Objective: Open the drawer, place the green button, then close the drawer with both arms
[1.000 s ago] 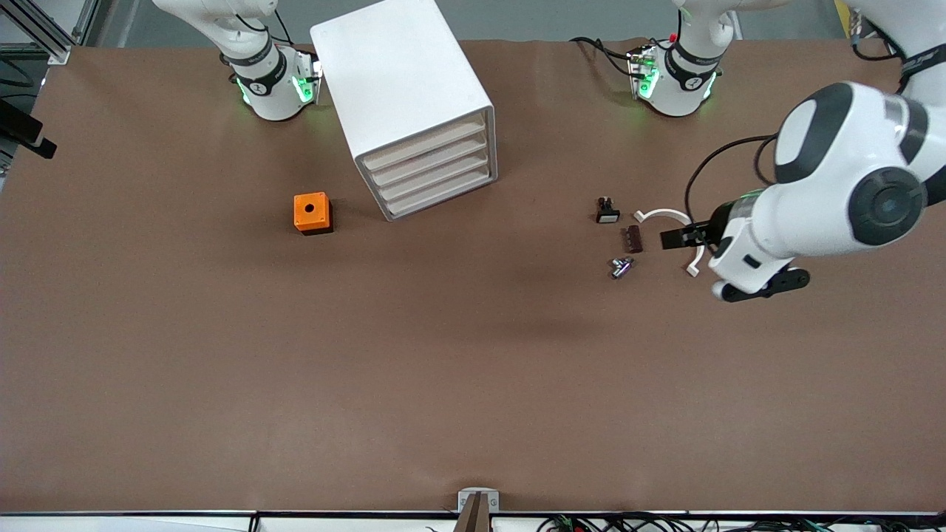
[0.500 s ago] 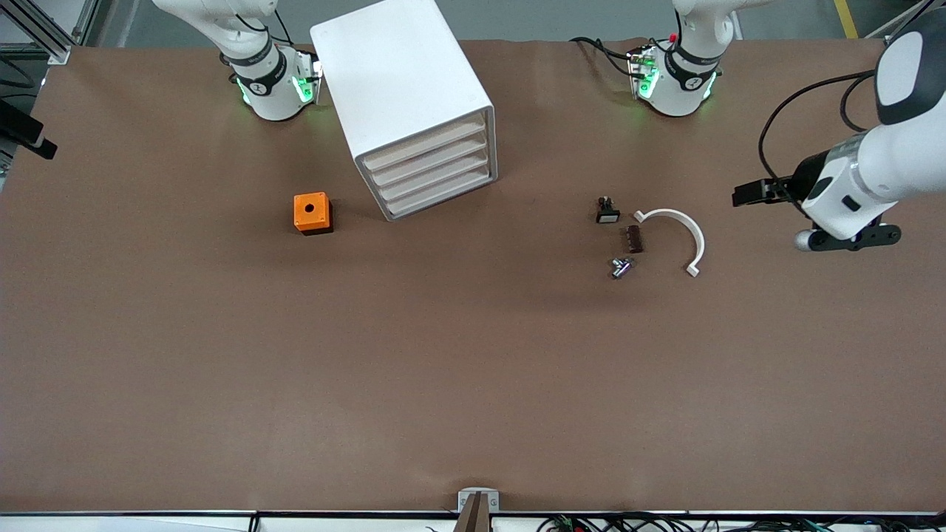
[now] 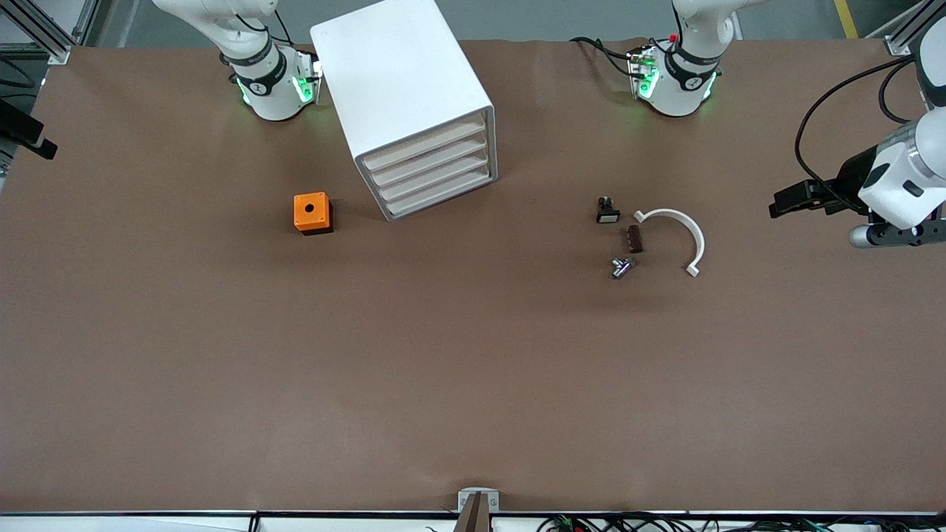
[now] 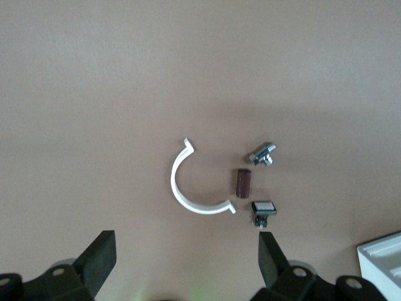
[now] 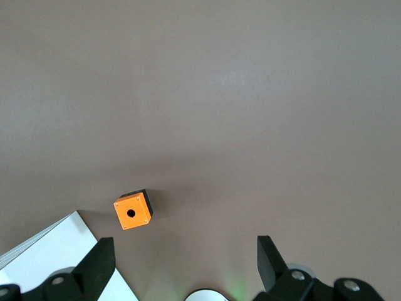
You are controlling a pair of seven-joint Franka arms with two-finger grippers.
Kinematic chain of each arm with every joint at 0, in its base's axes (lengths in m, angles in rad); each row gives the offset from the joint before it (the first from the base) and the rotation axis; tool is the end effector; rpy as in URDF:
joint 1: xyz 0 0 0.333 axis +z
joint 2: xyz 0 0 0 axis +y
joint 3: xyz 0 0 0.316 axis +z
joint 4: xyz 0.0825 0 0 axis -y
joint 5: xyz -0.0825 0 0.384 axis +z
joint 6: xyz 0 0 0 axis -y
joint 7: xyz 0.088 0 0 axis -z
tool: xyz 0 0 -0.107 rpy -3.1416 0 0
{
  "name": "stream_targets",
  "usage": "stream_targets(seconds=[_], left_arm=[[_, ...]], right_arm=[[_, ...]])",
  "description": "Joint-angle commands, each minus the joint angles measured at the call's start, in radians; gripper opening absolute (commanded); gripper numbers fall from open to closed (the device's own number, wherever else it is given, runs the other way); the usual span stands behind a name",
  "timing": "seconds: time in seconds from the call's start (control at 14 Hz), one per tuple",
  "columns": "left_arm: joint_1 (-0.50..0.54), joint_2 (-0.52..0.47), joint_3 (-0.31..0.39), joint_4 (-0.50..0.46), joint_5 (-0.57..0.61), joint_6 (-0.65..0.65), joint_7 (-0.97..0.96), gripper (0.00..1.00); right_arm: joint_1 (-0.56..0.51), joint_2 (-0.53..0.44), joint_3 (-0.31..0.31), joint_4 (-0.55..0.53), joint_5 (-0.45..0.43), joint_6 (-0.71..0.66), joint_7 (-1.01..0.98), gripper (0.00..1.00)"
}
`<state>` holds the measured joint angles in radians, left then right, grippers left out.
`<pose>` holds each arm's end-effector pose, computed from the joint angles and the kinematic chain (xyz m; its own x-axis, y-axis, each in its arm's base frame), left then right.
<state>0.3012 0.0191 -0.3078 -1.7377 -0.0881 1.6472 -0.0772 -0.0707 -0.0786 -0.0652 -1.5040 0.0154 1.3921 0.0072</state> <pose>0.5567 -0.0112 0.5424 0.9904 0.0764 -0.1156 0.0863 -0.9928 0.0836 0.5052 -0.0689 0.6818 0.9897 -0.1395 -0.0336 -0.1402 -0.9899 -0.0201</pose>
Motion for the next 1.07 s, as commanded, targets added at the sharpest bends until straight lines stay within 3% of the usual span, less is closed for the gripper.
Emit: stream_targets(seconds=[0.0,0.43,0.86,1.0], left_arm=[[-0.005,-0.016,0.003,-0.02,-0.001,0.052,0.016,1.0],[-0.146,0.018,0.134,0.02,0.028,0.083,0.008,1.0],[-0.352,0.032,0.352,0.059,0.027,0.083,-0.004,1.0],[-0.359,0.032,0.365,0.066,0.027,0.083,-0.006,1.0]], right_arm=[[-0.008,-0.023,0.01,-0.021,-0.009,0.01,-0.015,1.0],[-0.008,-0.023,0.01,-0.022,-0.009,0.008,-0.015,1.0],[-0.008,-0.023,0.01,-0.024,-0.009,0.008,-0.015,1.0],[-0.008,-0.024,0.01,-0.024,-0.009,0.004,-0.015,1.0]])
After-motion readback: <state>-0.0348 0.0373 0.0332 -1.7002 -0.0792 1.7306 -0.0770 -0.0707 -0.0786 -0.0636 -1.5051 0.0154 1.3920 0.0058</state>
